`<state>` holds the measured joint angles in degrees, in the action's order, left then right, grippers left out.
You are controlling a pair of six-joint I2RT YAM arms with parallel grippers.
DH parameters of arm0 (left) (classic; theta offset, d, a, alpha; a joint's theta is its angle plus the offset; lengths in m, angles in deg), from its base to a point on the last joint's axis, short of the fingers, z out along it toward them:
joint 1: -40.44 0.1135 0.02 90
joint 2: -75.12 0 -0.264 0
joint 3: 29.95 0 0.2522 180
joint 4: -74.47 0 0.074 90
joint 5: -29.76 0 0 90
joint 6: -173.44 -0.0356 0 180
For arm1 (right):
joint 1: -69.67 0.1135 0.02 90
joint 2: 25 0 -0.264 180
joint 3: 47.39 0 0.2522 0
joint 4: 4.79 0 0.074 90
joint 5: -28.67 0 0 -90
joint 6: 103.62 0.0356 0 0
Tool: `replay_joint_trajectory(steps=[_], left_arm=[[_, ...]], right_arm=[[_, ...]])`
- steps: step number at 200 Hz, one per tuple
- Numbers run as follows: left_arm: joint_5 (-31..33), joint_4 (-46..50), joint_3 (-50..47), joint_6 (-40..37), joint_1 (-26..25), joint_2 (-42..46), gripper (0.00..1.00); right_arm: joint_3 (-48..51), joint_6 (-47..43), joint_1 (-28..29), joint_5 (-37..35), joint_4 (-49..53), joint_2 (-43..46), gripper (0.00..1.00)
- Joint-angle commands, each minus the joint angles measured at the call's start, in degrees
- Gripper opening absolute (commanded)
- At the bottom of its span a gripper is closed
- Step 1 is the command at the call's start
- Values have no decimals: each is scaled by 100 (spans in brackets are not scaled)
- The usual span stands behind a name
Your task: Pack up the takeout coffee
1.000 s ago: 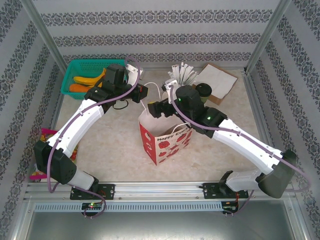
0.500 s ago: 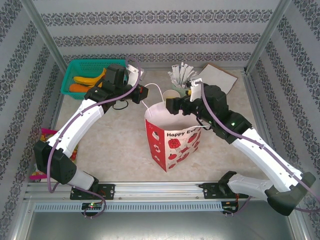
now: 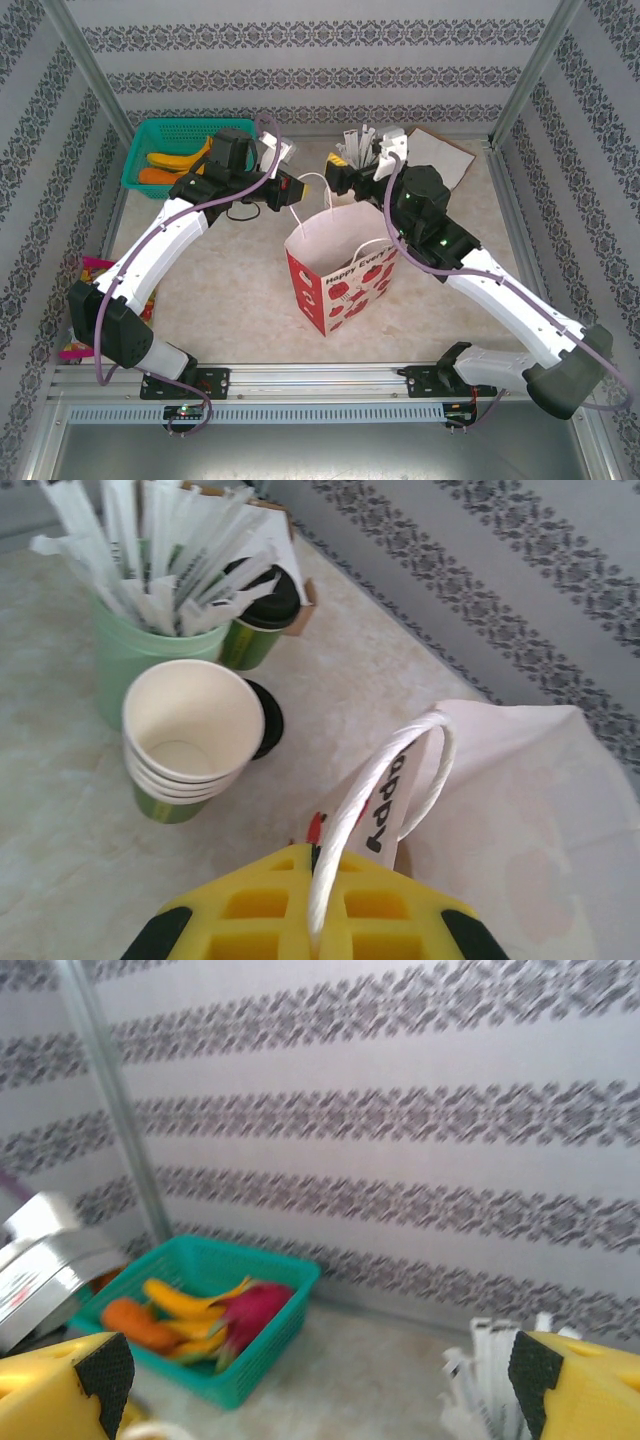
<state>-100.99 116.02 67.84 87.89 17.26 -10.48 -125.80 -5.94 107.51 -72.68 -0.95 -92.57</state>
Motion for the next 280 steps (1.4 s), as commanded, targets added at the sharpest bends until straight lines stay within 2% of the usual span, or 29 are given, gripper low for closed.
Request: replay_joint_trajectory(steps=[1,14,23,33,47,70,102,118,141,192,204,228,245,264,280], left_arm=[[-229,-55,-20,-225,-20,34,0],[373,31,14,-225,-5,69,0],[657,125,96,-223,31,74,0],[800,186,167,-208,82,85,0],[828,211,224,-272,103,92,0],[792,244,317,-339,103,33,0],[700,313,424,-339,103,-44,0],[700,323,439,-342,99,-36,0],[675,372,478,-373,103,-32,0],[621,398,500,-363,103,-19,0],[634,410,508,-363,107,-22,0],[733,477,694,-346,124,-34,0],[772,708,1057,-389,210,-154,0],[870,1077,1536,-492,223,-475,0],[557,1098,1768,-502,220,-747,0]], right_arm=[[-101,-158,-195,-660,-510,-125,98],[-271,-10,-482,51,86,-10,98],[-348,-49,-724,1032,544,139,98],[-426,-288,-904,1979,1180,340,98],[-536,-896,-972,2779,2345,636,97],[-500,-1557,-981,3242,3754,1129,97],[-486,-1784,-990,3532,4545,1485,94],[-479,-1740,-990,3376,4556,1598,93],[-414,-1699,-990,3868,4453,1622,93],[-550,-1878,-811,4322,4296,815,87],[-647,-1974,-732,4347,4313,629,80],[-926,-1916,-590,4542,4409,362,46],[-998,-1750,-281,4695,4391,349,37],[-1014,-1544,147,4768,4361,376,16],[-1103,-1272,449,4823,4381,314,10]])
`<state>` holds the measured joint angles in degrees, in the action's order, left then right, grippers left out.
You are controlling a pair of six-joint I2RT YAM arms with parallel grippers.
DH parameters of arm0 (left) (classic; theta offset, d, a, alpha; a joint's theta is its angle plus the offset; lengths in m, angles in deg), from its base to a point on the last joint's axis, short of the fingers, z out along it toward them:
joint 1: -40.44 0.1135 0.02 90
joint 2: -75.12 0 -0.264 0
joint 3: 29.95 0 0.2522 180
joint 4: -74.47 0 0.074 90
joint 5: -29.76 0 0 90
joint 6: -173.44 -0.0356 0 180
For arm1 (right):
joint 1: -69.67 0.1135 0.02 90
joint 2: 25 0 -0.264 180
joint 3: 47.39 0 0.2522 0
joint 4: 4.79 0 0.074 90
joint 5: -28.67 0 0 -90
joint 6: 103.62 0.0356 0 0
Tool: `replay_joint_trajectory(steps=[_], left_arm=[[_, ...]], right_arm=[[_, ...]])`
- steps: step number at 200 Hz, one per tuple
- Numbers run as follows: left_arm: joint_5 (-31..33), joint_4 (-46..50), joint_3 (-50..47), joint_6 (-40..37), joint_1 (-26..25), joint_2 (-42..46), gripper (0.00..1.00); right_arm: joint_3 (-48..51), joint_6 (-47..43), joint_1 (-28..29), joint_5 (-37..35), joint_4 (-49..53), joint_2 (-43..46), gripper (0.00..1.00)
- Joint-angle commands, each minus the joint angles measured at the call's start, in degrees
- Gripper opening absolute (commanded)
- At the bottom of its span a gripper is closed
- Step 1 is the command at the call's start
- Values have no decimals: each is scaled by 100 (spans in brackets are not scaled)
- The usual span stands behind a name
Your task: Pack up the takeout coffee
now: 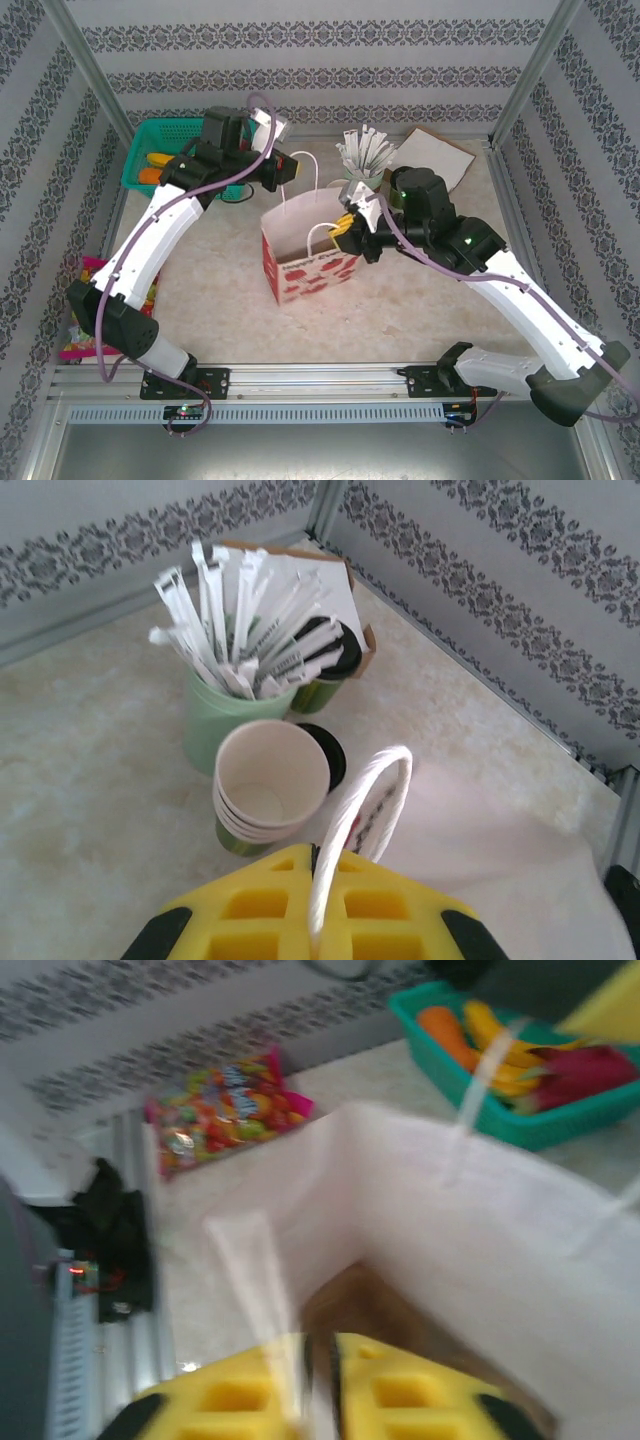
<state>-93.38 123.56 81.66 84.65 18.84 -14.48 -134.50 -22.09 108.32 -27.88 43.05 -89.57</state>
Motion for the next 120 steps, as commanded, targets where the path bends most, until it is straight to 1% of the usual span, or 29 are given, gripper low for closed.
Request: replay_joint_trajectory(steps=[1,15,27,39,54,65,71,80,91,101,111,120], left_arm=[[-246,348,403,-176,65,-365,0],[-781,440,649,-165,63,-629,0],[-1075,526,793,-189,41,-812,0],[-1215,558,824,-240,13,-910,0],[-1359,570,807,-294,16,-954,0],[-1484,611,791,-378,12,-963,2],[-1540,633,768,-421,15,-954,3],[-1589,672,750,-484,14,-932,4],[-1624,710,715,-545,7,-898,4],[-1634,747,686,-593,7,-860,4],[-1634,774,662,-630,8,-825,5],[-1636,802,657,-648,7,-801,7]], right_arm=[[-242,353,387,340,-17,6,10],[-346,520,642,265,-48,-121,9],[-459,613,842,194,-83,-280,10],[-664,592,1007,103,44,-477,10],[-807,610,1081,23,63,-635,10],[-831,610,1083,27,31,-701,13],[-831,599,1075,-27,41,-722,16],[-840,573,1074,-145,78,-732,27],[-840,545,1057,-207,137,-708,32],[-840,518,1037,-253,189,-652,41],[-826,468,1014,-301,268,-574,47],[-816,384,963,-316,434,-486,59]])
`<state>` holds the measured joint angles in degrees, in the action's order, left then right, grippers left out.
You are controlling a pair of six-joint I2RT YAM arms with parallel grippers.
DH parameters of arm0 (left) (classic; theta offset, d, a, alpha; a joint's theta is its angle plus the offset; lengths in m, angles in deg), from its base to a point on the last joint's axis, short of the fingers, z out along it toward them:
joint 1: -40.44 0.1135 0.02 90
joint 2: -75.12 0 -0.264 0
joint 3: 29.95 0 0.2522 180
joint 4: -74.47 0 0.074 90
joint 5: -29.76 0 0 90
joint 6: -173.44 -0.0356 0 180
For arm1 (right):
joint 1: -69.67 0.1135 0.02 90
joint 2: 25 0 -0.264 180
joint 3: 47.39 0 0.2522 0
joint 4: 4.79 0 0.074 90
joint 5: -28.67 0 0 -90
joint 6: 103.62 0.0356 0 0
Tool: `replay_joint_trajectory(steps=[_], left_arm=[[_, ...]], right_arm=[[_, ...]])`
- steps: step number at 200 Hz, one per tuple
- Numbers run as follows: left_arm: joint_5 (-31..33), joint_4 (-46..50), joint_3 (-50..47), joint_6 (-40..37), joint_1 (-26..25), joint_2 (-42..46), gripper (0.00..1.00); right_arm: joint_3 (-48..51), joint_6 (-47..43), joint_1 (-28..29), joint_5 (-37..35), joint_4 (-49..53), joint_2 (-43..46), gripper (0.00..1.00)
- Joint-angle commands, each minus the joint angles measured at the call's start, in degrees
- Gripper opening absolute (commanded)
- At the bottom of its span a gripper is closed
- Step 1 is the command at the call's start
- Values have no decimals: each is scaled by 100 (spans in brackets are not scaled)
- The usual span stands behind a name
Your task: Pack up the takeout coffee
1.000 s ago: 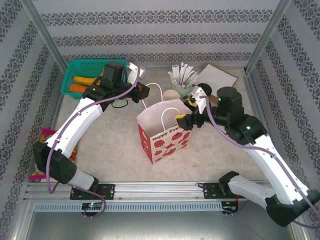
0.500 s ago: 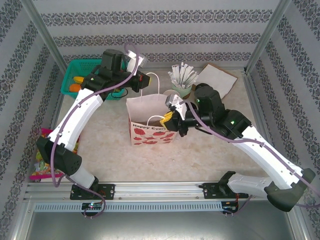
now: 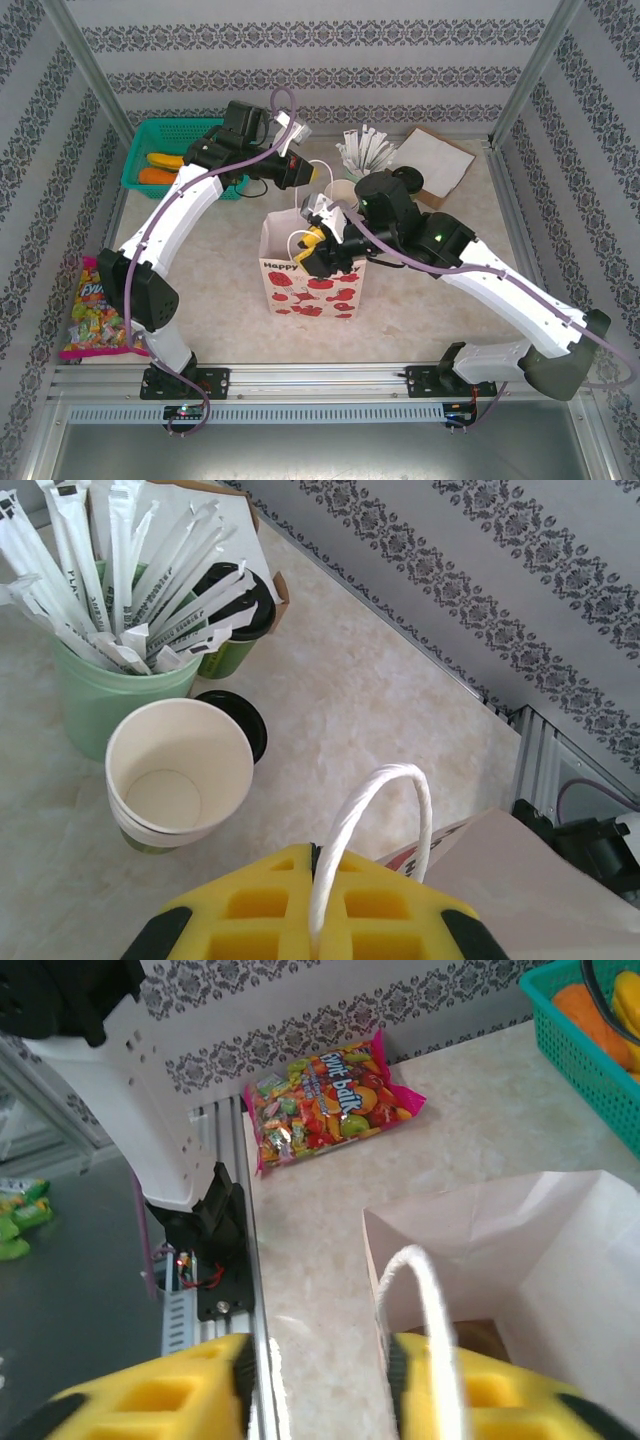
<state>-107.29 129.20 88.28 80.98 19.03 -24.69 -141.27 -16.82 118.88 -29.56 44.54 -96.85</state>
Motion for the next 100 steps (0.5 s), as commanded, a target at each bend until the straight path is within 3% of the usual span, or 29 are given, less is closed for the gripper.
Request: replay_joint_trajectory(steps=[1,14,37,84,91,100], left_arm=[[-245,237,-5,-281,-12,223,7],[-230,240,3,-265,-12,266,8],[-309,203,103,-99,-13,345,16],[170,157,-8,25,-4,682,39],[242,158,-29,31,-6,739,40],[307,158,-55,27,-11,813,40]], right_arm=[[-137,-149,-98,-146,311,251,60],[-199,-462,-155,-419,746,387,69],[-215,-666,-366,-1044,1121,640,74],[32,-673,-794,-1006,947,1159,88],[76,-649,-823,-1049,891,1226,97],[143,-602,-830,-1209,784,1297,98]])
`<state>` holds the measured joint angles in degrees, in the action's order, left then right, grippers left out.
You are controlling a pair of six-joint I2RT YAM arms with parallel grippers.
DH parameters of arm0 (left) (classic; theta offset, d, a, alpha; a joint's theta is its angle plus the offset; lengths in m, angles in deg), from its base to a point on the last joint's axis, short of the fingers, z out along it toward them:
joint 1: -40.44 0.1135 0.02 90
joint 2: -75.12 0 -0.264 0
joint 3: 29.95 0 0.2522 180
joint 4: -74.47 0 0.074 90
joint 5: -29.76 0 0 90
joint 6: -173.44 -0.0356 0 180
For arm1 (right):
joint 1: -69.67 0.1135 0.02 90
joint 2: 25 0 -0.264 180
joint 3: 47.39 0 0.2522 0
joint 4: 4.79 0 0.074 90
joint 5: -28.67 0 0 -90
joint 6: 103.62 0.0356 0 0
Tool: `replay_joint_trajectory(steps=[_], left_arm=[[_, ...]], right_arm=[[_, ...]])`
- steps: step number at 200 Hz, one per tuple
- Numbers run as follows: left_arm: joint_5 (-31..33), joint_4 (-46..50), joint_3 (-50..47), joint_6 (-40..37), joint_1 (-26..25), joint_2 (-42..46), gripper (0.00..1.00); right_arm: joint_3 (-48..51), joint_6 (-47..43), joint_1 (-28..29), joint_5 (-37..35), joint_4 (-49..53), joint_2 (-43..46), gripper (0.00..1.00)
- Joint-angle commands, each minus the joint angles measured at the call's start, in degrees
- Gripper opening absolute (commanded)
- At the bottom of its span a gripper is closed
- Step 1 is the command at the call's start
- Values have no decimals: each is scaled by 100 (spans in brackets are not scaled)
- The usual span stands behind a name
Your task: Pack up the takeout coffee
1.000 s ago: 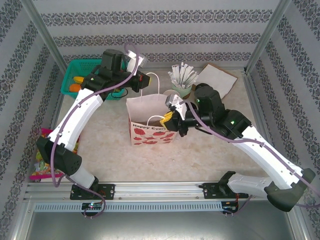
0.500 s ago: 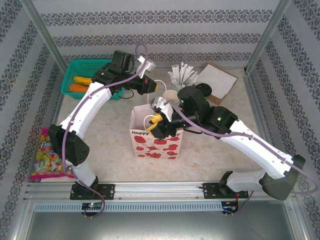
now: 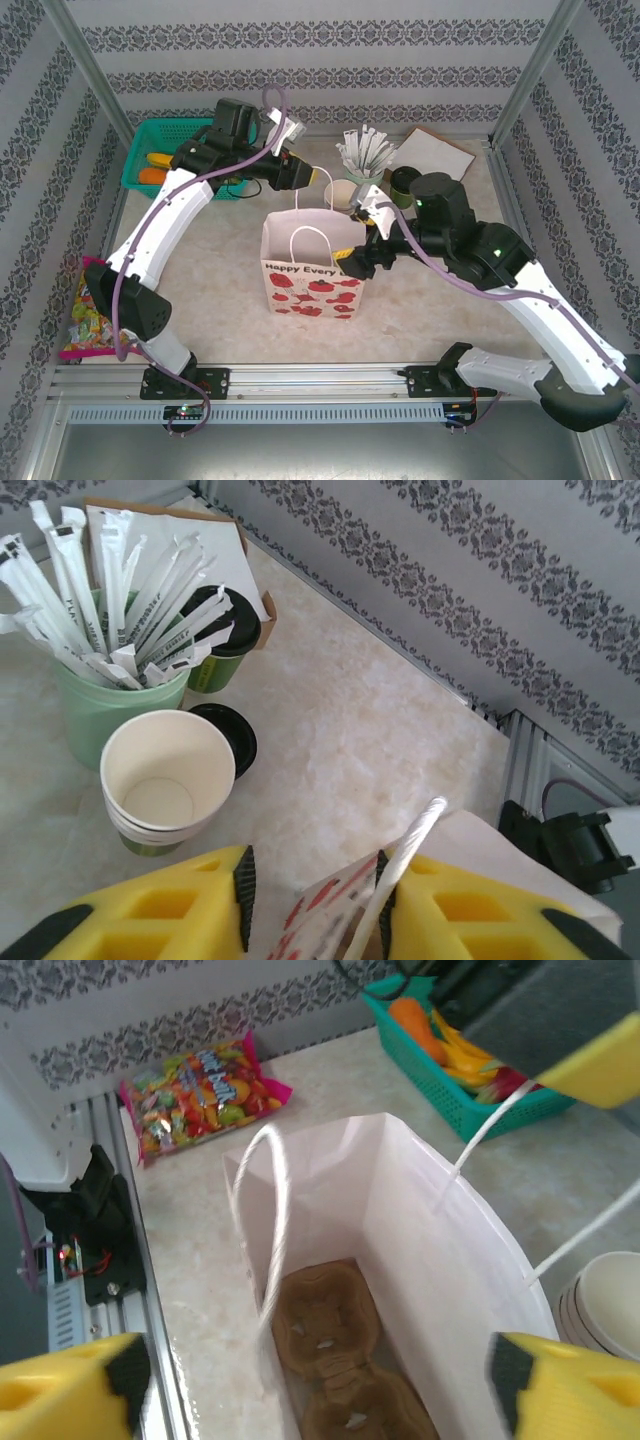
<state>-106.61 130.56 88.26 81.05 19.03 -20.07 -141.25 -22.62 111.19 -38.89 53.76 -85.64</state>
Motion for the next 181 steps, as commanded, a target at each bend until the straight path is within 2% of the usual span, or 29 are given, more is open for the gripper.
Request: replay_joint_trajectory(steps=[1,29,58,115,137,161,181], left_arm=[[241,22,-54,20,-12,361,40],[591,-26,-158,36,-4,580,50],[820,-193,-407,68,-5,807,61],[936,-233,-524,143,-4,686,59],[972,-147,-445,143,-8,573,59],[1026,-124,-431,134,4,574,63],[1177,-96,-442,120,12,626,71]], right_arm=[[151,-14,-63,-306,-151,184,98],[425,345,-91,-1224,-498,339,98],[652,639,-130,-1674,-705,380,98],[723,603,-214,-1615,-794,286,98],[627,668,-427,-1573,-846,39,98],[375,728,-755,-1382,-851,-418,98],[95,763,-1100,-1286,-864,-877,98]])
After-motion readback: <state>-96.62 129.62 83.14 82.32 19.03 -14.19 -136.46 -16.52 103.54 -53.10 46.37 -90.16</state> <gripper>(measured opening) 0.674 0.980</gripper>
